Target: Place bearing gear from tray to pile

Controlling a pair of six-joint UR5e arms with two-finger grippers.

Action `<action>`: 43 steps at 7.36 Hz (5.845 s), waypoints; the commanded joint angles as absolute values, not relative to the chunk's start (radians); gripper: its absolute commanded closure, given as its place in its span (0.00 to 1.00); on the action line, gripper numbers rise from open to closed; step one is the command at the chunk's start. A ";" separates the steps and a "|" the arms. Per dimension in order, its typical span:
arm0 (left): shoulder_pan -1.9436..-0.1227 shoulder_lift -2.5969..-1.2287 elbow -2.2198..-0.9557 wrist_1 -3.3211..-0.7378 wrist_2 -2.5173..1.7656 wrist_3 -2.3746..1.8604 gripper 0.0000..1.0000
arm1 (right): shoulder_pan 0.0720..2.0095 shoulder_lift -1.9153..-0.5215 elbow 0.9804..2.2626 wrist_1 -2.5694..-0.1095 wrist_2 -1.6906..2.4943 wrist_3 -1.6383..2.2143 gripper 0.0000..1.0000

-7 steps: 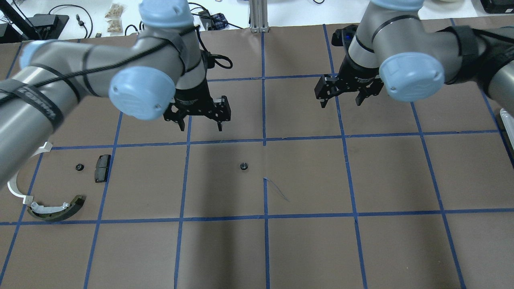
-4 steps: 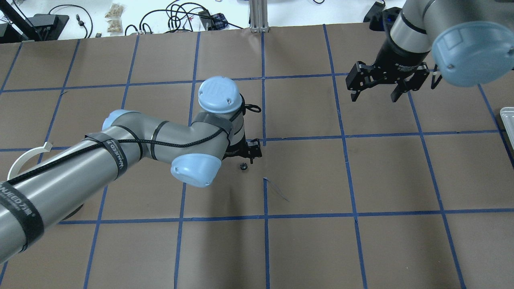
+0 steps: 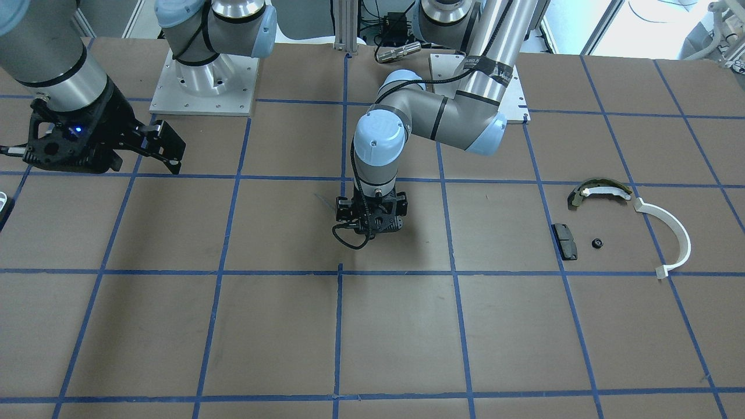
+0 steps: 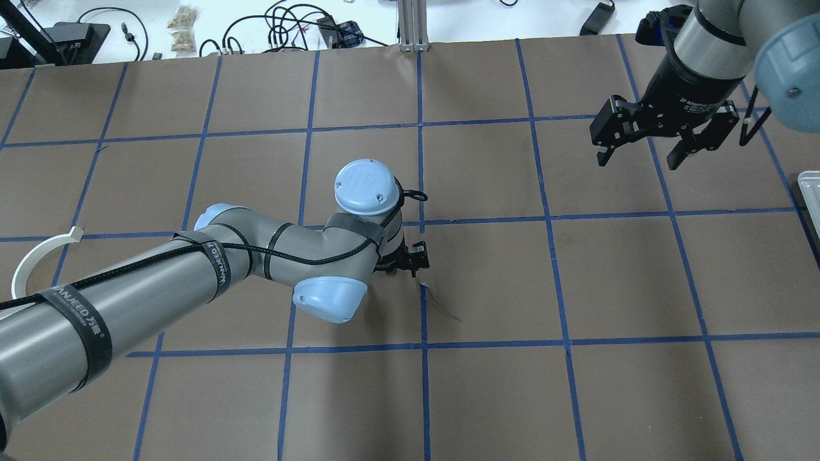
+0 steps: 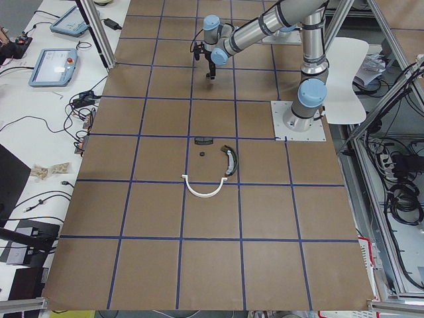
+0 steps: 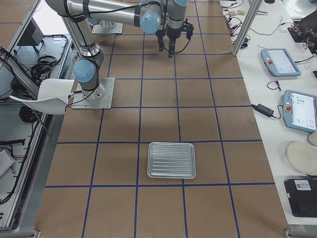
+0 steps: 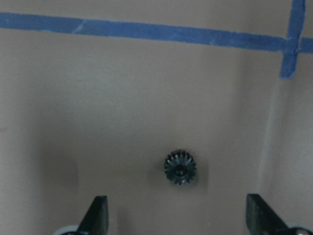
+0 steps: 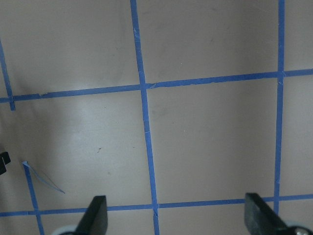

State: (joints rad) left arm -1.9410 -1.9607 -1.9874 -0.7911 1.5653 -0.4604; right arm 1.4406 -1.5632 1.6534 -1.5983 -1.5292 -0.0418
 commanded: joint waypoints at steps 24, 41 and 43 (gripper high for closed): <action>-0.913 -1.905 -1.942 -0.959 1.664 0.726 0.99 | 1.536 -1.612 1.654 -1.577 -1.571 0.041 0.00; -1.638 -1.643 -1.405 -1.694 1.611 0.015 0.00 | 1.537 -1.614 1.654 -1.588 -1.571 0.043 0.00; -1.612 -1.614 -1.440 -1.697 1.608 0.023 0.00 | 1.536 -1.617 1.655 -1.580 -1.575 0.043 0.00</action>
State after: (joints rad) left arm -1.6248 -1.6323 -1.4201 -1.6950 1.6095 0.0094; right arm 1.5367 -1.6168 1.6537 -1.5834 -1.5720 0.0427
